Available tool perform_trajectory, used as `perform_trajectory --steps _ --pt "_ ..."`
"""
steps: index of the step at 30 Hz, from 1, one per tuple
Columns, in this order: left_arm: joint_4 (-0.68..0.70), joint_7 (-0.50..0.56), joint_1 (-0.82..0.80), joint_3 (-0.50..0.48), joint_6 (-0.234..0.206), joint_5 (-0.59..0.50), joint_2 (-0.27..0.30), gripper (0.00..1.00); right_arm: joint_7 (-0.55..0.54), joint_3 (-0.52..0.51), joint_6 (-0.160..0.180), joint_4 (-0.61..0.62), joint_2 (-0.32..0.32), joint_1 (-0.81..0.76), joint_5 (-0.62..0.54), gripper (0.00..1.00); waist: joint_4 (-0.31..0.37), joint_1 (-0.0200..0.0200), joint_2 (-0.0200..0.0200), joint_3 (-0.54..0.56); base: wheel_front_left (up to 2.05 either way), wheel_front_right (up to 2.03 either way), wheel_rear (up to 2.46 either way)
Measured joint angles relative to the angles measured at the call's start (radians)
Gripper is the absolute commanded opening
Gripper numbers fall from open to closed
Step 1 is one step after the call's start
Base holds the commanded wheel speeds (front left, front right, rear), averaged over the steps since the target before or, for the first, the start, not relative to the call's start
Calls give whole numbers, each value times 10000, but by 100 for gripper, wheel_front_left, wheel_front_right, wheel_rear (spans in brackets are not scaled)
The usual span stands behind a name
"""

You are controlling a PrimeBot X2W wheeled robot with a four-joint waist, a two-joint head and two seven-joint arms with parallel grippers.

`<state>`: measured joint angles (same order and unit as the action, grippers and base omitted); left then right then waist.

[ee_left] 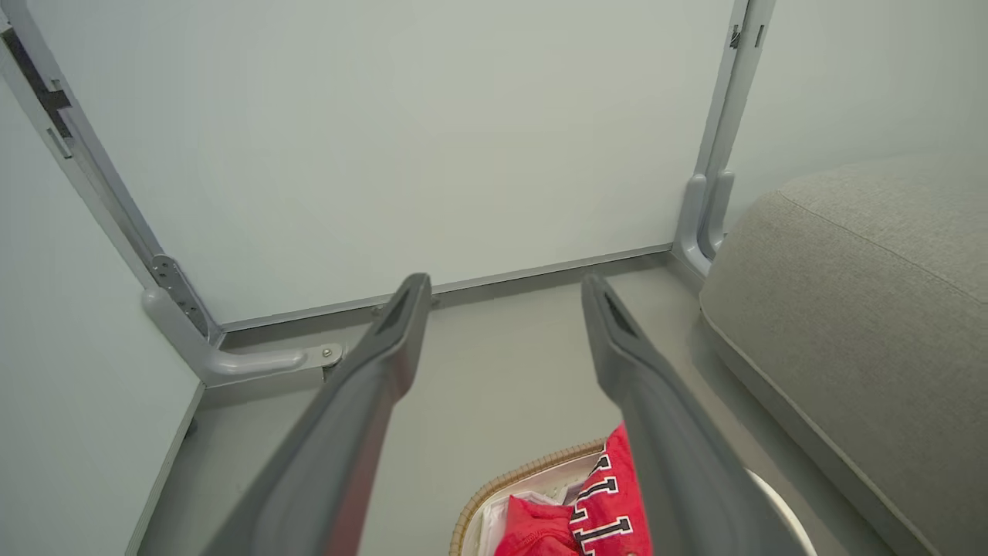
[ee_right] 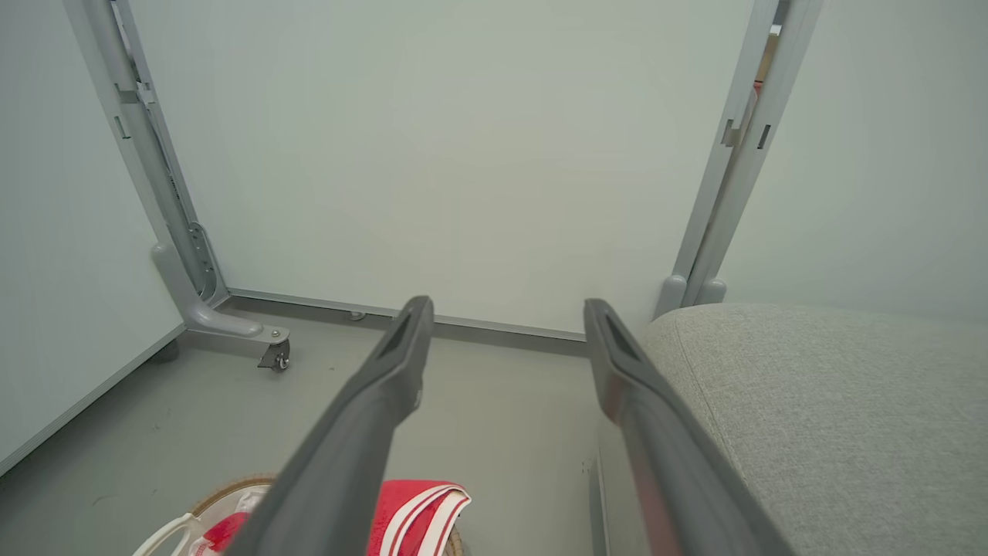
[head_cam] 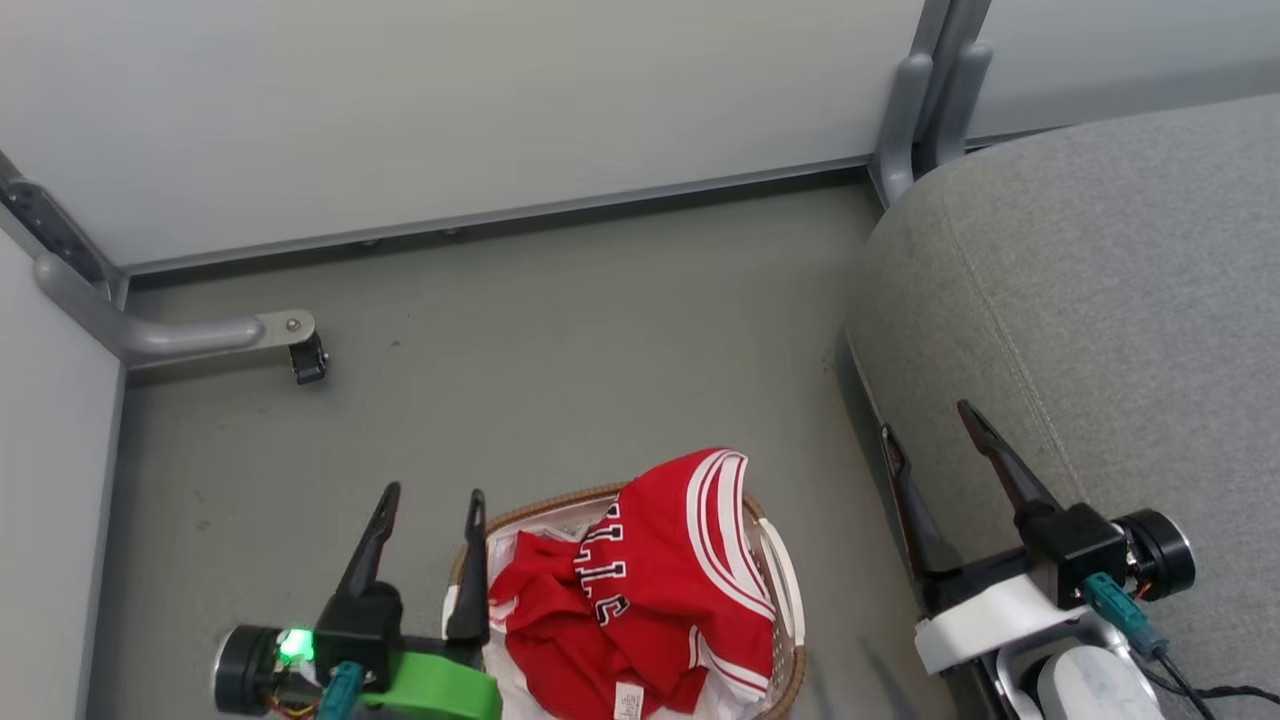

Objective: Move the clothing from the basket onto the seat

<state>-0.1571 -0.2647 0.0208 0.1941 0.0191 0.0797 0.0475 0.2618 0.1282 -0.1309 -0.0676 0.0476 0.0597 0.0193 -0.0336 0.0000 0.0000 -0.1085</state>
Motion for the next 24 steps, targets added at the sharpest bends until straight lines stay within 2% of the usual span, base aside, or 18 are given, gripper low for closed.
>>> perform_trajectory --steps 5,10,17,24 --pt "-738 0 -938 663 330 -828 10 100 0 -456 -4 236 8 566 -63 100 35 0 0 -799 0 0 0" --pt "-1730 0 -2049 1074 522 -949 13 100 0 -1024 -4 522 8 1115 -201 100 122 1 0 -1693 0 0 0" --pt "-4103 0 -3740 1919 953 -1016 203 100 0 -1406 -4 999 12 2044 -194 100 379 1 0 -3051 0 0 0" --pt "-6431 -2 -5410 2750 1083 -899 347 100 2 -1360 -6 1478 13 2618 0 100 834 2 0 -4309 0 0 0"
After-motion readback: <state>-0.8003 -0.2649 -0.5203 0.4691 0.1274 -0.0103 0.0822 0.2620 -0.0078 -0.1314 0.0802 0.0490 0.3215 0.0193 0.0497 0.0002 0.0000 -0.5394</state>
